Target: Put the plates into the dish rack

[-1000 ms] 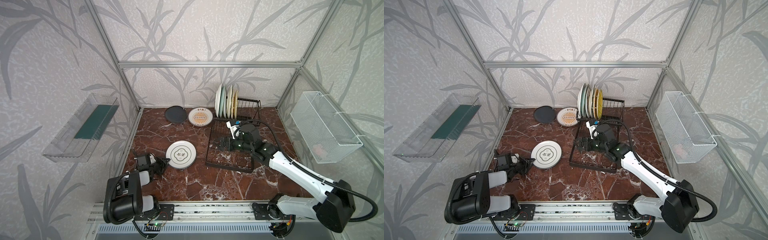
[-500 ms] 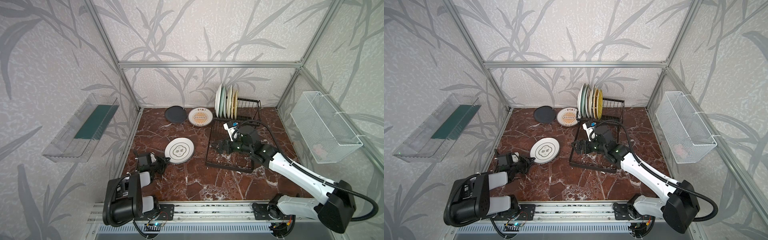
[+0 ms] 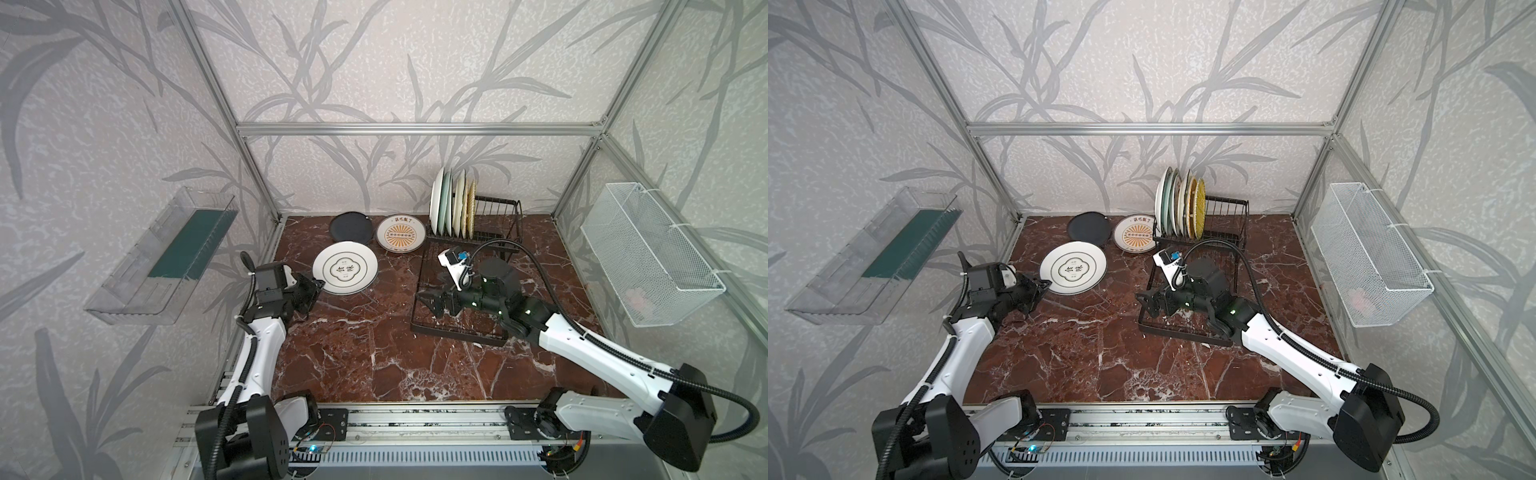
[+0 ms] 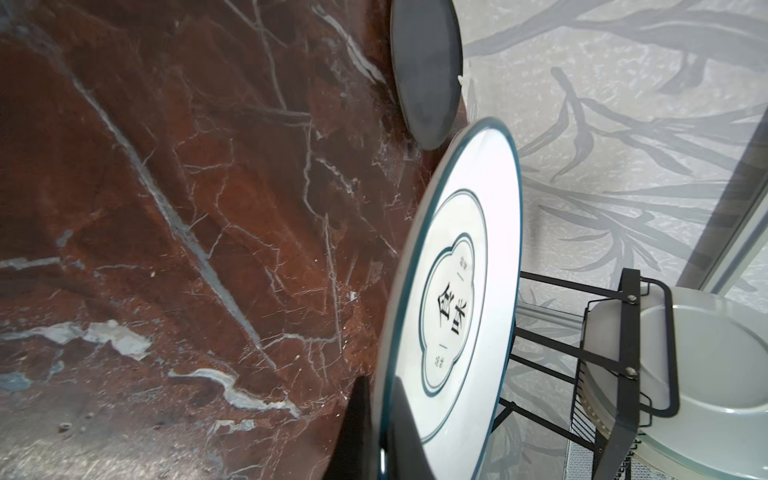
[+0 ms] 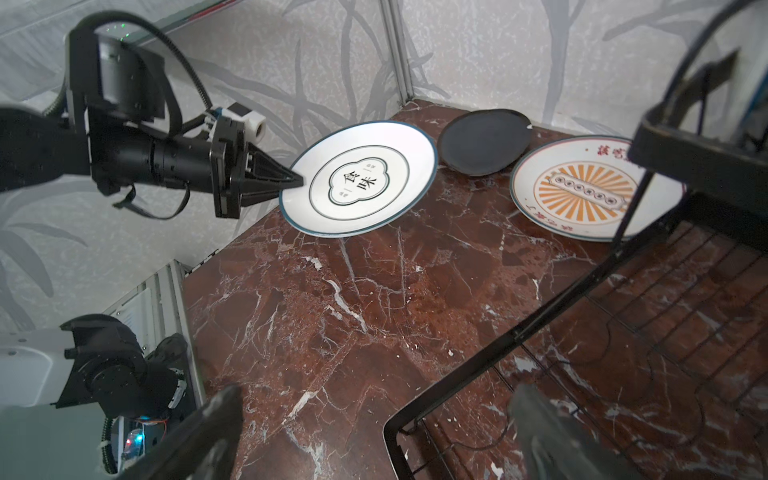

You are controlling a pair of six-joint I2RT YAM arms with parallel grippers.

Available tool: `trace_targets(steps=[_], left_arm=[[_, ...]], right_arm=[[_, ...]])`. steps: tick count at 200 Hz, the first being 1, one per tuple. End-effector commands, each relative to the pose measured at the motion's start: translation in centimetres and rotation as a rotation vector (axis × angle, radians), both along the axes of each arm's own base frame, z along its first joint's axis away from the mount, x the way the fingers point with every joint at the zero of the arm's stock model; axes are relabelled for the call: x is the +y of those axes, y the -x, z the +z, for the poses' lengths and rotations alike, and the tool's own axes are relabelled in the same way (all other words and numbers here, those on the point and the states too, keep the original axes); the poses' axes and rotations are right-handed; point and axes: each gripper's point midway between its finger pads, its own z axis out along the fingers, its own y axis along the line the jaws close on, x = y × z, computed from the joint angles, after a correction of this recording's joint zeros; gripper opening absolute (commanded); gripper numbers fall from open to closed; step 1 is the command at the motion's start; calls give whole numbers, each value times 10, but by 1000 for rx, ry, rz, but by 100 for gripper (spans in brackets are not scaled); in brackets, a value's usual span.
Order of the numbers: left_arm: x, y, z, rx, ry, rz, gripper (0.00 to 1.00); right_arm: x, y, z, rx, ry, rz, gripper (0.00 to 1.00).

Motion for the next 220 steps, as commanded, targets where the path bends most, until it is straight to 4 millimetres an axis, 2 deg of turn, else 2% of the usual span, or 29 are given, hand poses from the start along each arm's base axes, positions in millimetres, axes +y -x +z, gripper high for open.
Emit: trace_targets(steps=[1,21,42,62,109,114,149,183,220], left_arm=[[-5,11,18,63,-57,-65,0],[0,13,41,71,-164,-73,0],[-4,15,62,85,-176,-82,0],[-15,15,74,108,-202,-131,0],[-29,16,98,140,-288,-76,0],[-29,17,100,156,-306,-66,0],[-47,17,105,217,-346,-90,0],[-63,15,109,220,-376,-105,0],[-73,16,113,222,-390,-113,0]], right_arm=[[15,0,25,-226,37,43,99],[30,3,26,-333,101,83,99],[45,6,26,-438,168,120,99],[61,7,26,-530,238,139,99],[91,2,25,-690,386,171,99],[97,9,25,-704,386,189,99],[114,9,23,-712,396,233,95],[126,3,14,-704,413,242,88],[136,-5,4,-696,440,243,74]])
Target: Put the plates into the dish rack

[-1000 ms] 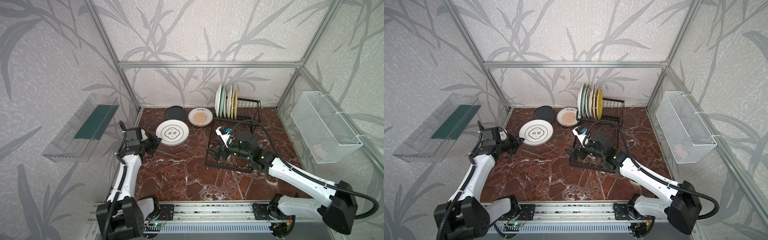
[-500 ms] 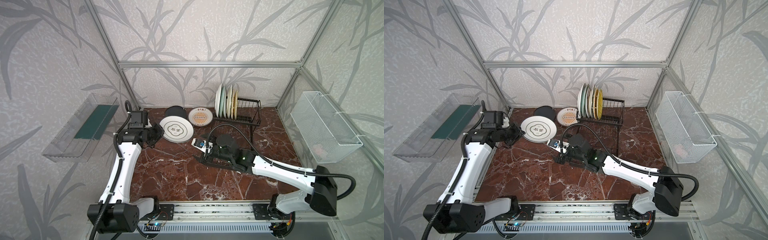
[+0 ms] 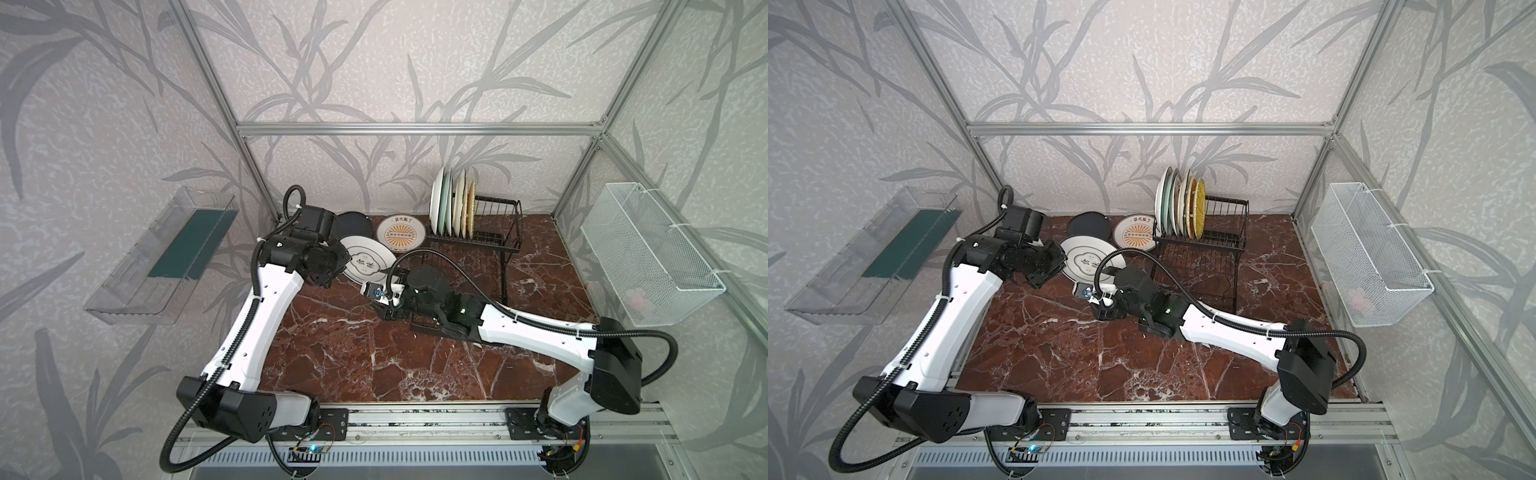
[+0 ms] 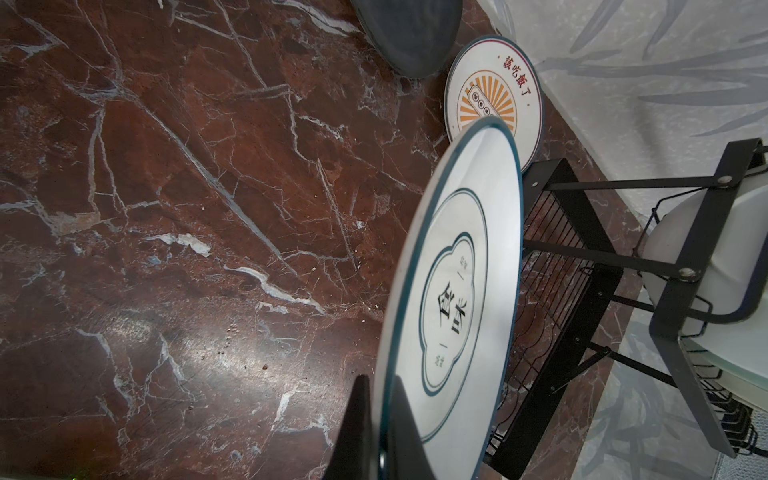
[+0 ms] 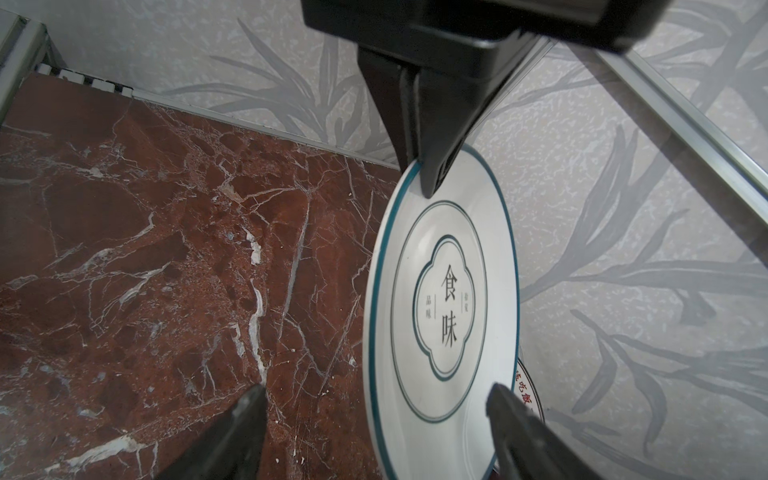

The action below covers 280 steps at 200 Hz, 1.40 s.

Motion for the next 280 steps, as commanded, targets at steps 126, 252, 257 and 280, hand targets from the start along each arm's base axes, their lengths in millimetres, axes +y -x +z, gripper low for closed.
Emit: trace_targets(steps=[126,252,257,280], left_arm=[[-8,2,22,-48,2,17,0],[-2,-17,51,-238,-36,-75,99],[-2,-18,57,-267,-26,-82,99],[1,-20,86,-429,26,-114,99]], right_arm=[[25,-21,10,-34,-45,-51,2],[0,-27,18,-37,-64,-166,0],[-2,-27,19,-34,-66,-171,0],[-10,-26,22,-3,-80,-194,0]])
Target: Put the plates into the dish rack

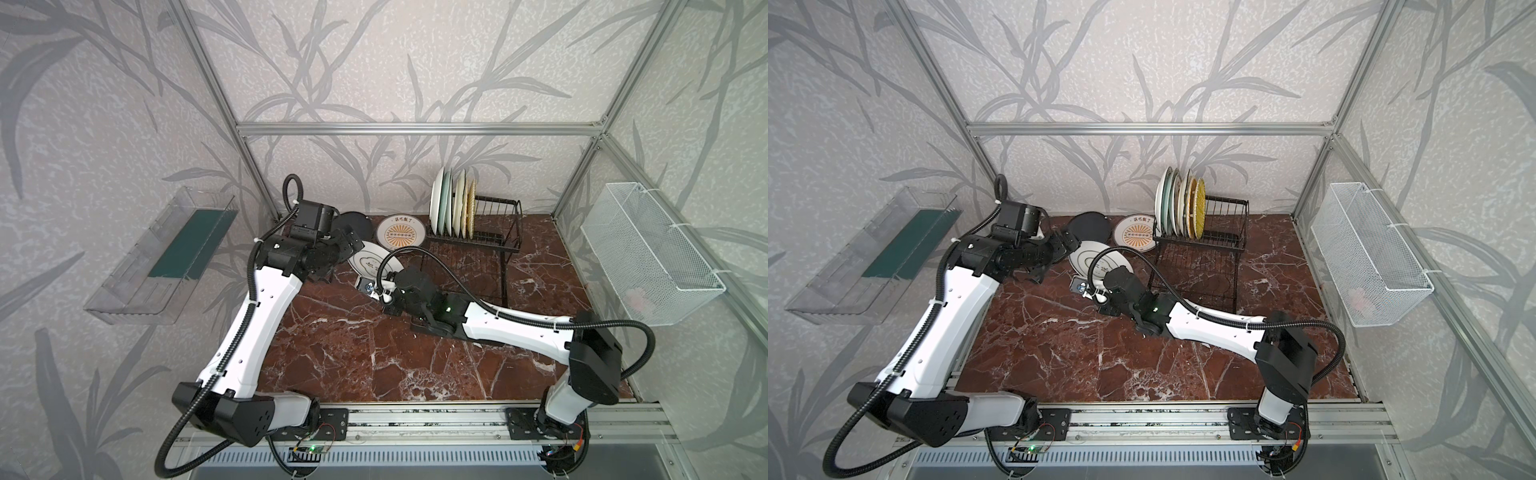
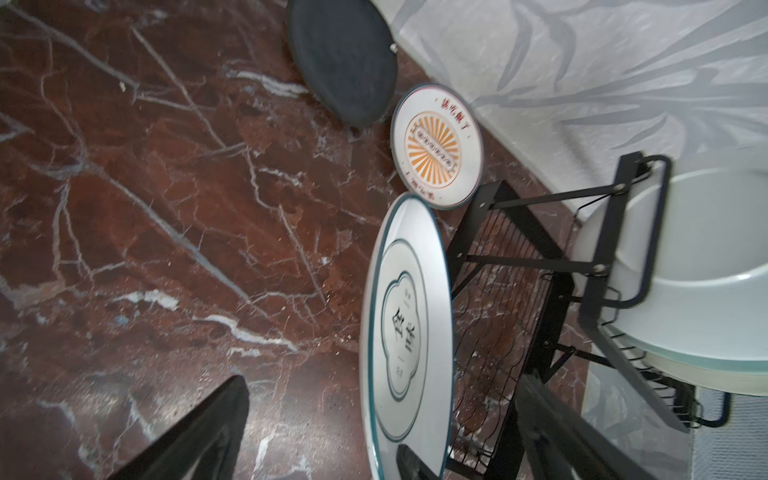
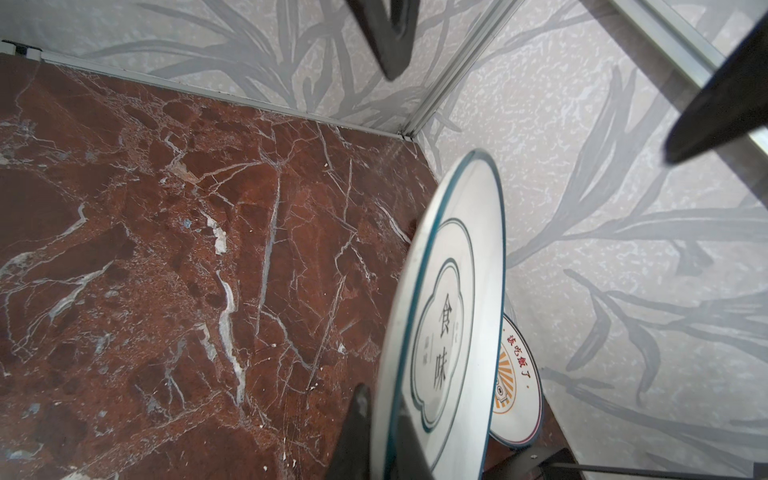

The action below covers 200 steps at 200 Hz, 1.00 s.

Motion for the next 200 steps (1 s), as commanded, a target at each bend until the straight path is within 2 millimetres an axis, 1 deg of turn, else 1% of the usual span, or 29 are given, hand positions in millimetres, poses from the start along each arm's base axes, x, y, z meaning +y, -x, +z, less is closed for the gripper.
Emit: trace_targets(steps=[1,24,38,56,62,65,67,70,88,100,111,116,123,137,156,178,200], left_arm=[[2,0,46,-222,34,-65,99],[-1,5,77,-422,125,-142,99],[-1,11,93,-535,156,-180,99],[2,19,103,-641,153,-192,99],[2,21,106,-668,148,-201,99],[1,22,107,-681,146,-207,99],[1,23,108,-690,144,-210,99],[1,24,110,-704,143,-217,99],[-5,30,115,-772,150,-257,99],[-9,33,118,-813,163,-284,99],[-11,34,118,-833,170,-298,99],[-12,35,117,-838,171,-301,99],[-12,35,115,-840,172,-303,99],[-12,33,110,-835,173,-303,99],[-13,31,103,-830,174,-306,99],[-13,30,95,-817,176,-309,99],[-14,28,85,-803,176,-312,99]], right_arm=[[-13,-2,43,-25,-109,-54,0],[-21,1,54,6,-145,-71,0],[-27,4,70,29,-188,-74,0],[-35,9,101,65,-279,-63,0],[-36,13,112,85,-311,-51,0],[-36,16,117,94,-323,-42,0],[-43,8,121,100,-335,-60,0],[-46,6,126,111,-347,-62,0],[-55,11,161,129,-413,-46,0],[-60,19,186,116,-459,-16,0],[-69,20,211,105,-518,-37,0],[-74,18,219,111,-536,-61,0],[-83,16,236,118,-566,-82,0],[-97,14,264,142,-634,-79,0],[-125,6,298,143,-746,-112,0],[-158,-4,328,177,-869,-136,0],[-192,-14,348,166,-964,-203,0]])
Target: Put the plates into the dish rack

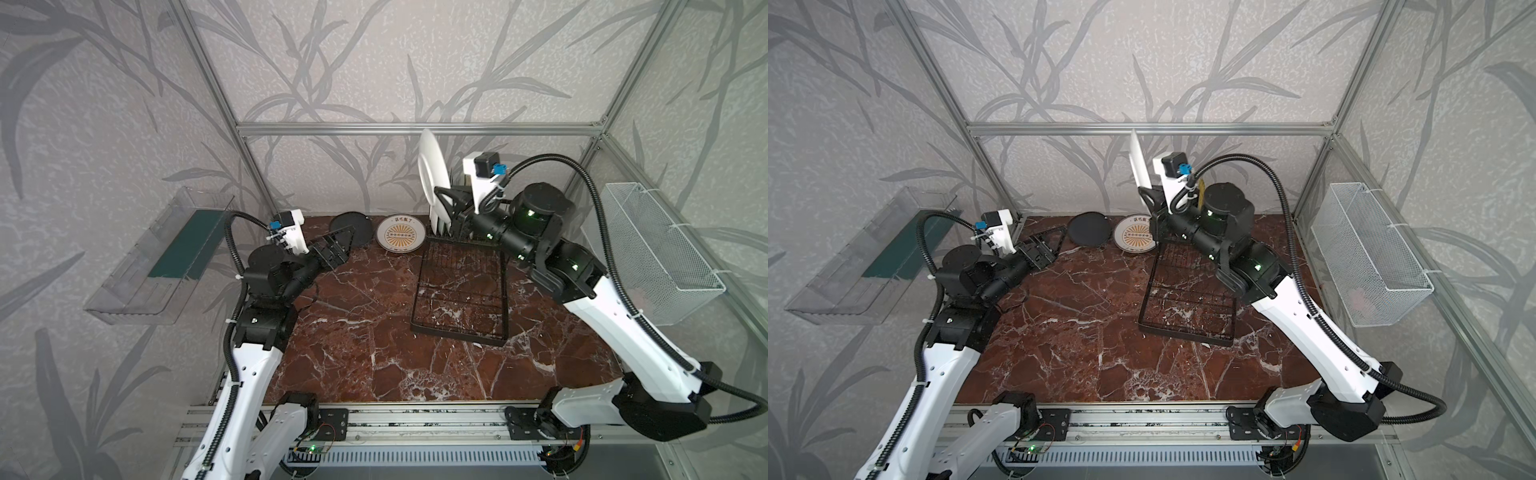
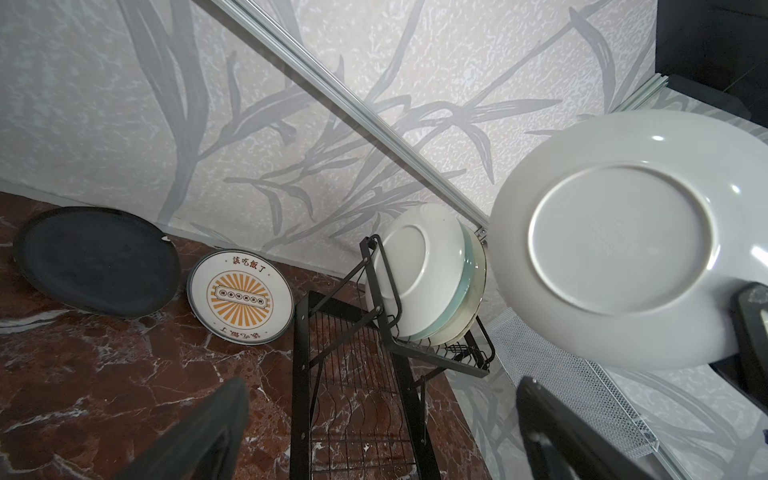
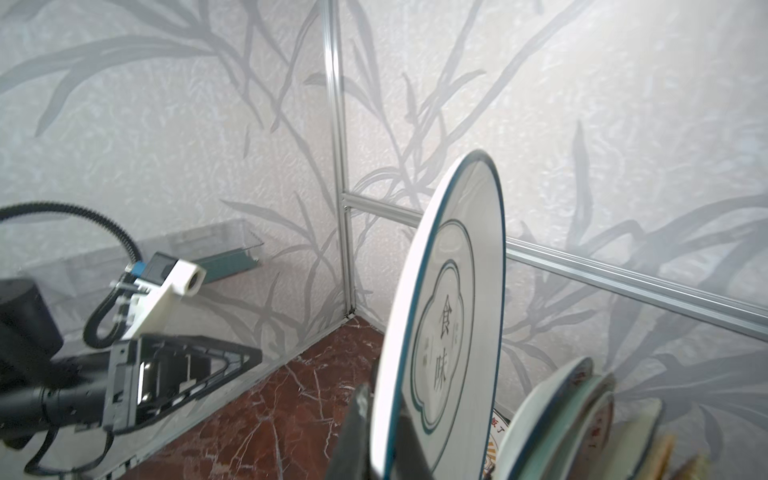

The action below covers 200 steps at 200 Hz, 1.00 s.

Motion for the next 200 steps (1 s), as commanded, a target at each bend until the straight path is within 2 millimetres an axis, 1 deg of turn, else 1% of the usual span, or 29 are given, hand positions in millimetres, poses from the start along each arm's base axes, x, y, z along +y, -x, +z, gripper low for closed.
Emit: trace_targets(steps=[1,17,36,47,60,77,90,114,155,183,200], left_arm=[[-2,3,4,-53,-14,-16,99],[-2,1,-5,-34,-17,-17,99],[-3,-2,-16,-16,-15,-21,99],[-4,-4,-21,-9,-15,-28,99],[-5,-6,-26,-3,-13,-36,99],[-8,-7,-30,-6,-15,-51,99],[-10,-8,-32,-13,-17,-66,99],[-16,-10,-38,-19,-36,-102,99],[-19,-12,-59,-19,-82,-124,99],[-18,-15,-77,-4,-102,-121,99],[-18,-17,-84,0,-101,-121,99]], right_arm=[[-33,8,41,4,-169,-11,0],[-60,3,51,2,-232,-68,0],[-89,-10,49,29,-267,-156,0],[-105,-20,43,61,-285,-204,0],[-121,-34,31,98,-286,-269,0],[-134,-50,15,154,-287,-318,0],[-137,-63,1,189,-269,-345,0],[-136,-88,-27,249,-235,-377,0],[-128,-128,-67,318,-183,-393,0],[-130,-146,-85,353,-173,-415,0],[-129,-152,-93,373,-167,-418,0]])
